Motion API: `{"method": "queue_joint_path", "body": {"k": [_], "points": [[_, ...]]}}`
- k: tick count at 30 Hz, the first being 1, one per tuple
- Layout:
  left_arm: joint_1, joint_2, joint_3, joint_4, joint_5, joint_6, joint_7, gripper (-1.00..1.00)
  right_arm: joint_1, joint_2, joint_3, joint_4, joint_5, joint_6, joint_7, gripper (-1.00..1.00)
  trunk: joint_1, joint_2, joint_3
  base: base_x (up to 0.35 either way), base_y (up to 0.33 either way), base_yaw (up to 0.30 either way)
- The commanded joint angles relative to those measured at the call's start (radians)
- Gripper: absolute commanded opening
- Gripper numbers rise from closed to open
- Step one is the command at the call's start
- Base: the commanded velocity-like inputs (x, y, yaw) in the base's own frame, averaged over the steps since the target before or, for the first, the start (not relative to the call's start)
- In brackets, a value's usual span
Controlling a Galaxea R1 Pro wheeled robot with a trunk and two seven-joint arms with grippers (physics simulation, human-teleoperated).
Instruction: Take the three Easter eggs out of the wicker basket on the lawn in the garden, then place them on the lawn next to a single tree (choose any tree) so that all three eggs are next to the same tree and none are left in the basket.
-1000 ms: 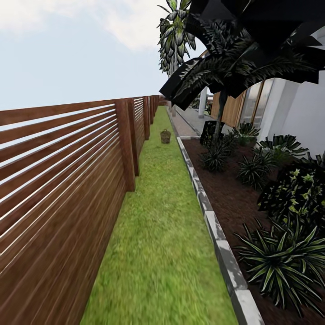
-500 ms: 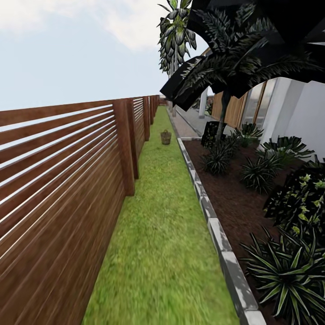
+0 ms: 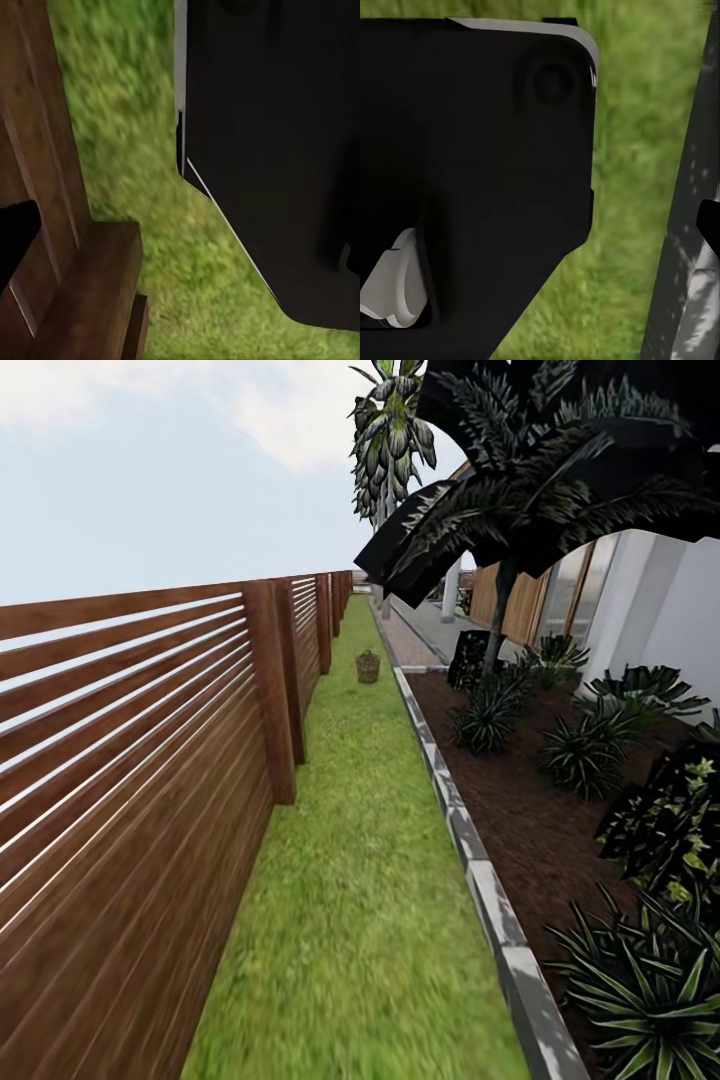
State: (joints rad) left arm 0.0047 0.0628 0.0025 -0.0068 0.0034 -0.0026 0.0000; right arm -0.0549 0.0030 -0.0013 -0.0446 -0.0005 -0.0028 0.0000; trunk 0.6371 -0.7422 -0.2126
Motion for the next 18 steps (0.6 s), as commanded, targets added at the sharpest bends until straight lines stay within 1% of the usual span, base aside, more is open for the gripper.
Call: {"method": "queue_joint_path", "body": {"k": [1, 18], "points": [[0.0, 0.0, -0.001, -0.001, 0.0, 0.0, 0.001, 1.0, 0.0, 0.0, 0.0, 0.0, 0.0, 0.0, 0.0, 1.0, 0.001, -0.001, -0.001, 0.323, 0.0, 0.0], [0.0, 0.0, -0.001, -0.001, -0.001, 0.0, 0.001, 1.0, 0.0, 0.0, 0.0, 0.0, 0.0, 0.0, 0.0, 1.0, 0.001, -0.001, -0.001, 0.323, 0.0, 0.0]]}}
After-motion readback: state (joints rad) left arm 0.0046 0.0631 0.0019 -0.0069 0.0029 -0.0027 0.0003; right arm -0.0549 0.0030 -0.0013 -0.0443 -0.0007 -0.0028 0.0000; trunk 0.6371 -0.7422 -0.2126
